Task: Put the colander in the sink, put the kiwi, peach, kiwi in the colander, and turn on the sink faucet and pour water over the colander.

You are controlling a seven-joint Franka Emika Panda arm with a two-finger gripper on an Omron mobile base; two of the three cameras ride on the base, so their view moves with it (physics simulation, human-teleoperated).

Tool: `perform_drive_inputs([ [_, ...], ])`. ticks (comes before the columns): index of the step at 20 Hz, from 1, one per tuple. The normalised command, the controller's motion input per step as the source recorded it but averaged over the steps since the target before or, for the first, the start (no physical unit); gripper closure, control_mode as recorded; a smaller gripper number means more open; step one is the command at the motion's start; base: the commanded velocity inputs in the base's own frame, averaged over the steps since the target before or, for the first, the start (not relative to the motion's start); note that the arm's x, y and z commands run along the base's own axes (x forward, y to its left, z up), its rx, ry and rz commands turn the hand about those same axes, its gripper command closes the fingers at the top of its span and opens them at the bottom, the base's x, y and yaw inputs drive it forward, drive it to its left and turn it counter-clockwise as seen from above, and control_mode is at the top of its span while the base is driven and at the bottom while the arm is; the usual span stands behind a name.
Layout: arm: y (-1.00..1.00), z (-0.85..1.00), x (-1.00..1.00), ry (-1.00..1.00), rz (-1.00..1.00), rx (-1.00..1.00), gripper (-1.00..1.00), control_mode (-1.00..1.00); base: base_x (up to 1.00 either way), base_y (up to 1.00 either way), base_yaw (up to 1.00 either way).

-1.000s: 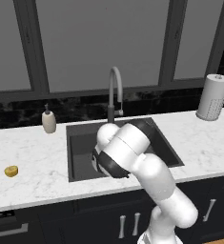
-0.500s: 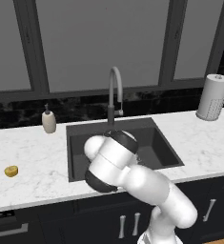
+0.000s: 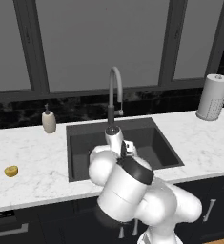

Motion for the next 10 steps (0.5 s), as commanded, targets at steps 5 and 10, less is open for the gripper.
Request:
perform_drive_inputs([
  [5,0.73,1.00,-0.51,-0.15,0.05,0.00,-1.00,-1.00,0.00,0.00,0.00],
  [10,0.71,1.00,-0.41,0.00,0.19,0.02,-1.00,-1.00,0.00,0.00,0.00],
])
